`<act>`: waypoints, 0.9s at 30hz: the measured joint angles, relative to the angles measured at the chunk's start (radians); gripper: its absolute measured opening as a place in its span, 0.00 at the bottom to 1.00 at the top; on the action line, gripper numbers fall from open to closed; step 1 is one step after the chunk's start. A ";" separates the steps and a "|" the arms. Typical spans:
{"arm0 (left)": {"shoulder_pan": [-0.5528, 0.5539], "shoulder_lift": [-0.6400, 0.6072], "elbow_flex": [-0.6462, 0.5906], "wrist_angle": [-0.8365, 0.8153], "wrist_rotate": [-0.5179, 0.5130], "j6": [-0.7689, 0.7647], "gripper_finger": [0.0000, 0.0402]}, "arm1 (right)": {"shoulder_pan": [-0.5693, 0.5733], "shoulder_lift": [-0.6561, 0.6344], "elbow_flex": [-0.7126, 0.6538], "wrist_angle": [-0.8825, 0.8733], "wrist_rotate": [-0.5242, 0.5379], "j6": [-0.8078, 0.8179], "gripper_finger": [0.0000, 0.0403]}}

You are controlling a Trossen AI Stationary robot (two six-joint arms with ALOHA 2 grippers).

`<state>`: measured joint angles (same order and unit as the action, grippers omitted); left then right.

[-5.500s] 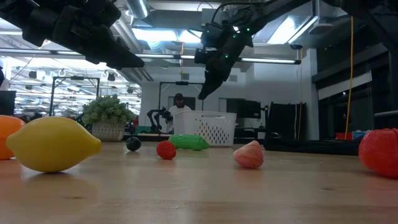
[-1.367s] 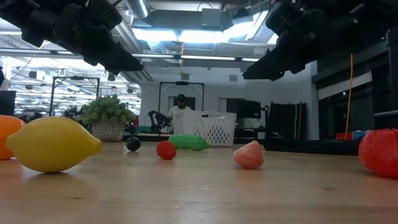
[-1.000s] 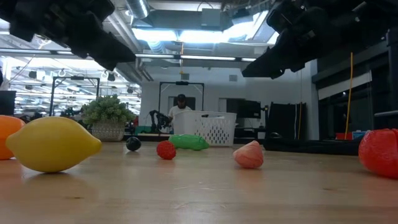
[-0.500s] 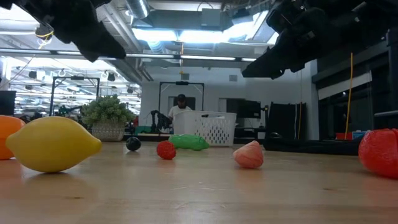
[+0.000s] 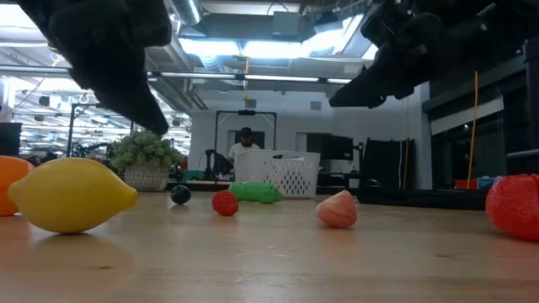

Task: Pick and placing Produce into tupperware
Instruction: Put the cherry into the basket

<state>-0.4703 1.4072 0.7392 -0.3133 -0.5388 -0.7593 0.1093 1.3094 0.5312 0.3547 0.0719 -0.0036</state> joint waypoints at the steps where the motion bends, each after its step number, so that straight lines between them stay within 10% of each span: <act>1: 0.004 0.012 0.005 -0.010 0.001 -0.001 0.23 | 0.000 0.000 0.000 -0.005 0.000 0.000 0.41; 27: 0.085 0.044 0.007 -0.071 0.040 0.005 0.25 | 0.000 0.000 0.000 -0.024 -0.001 0.022 0.41</act>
<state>-0.3849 1.4516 0.7460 -0.3843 -0.4993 -0.7546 0.1093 1.3098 0.5316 0.3306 0.0711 0.0181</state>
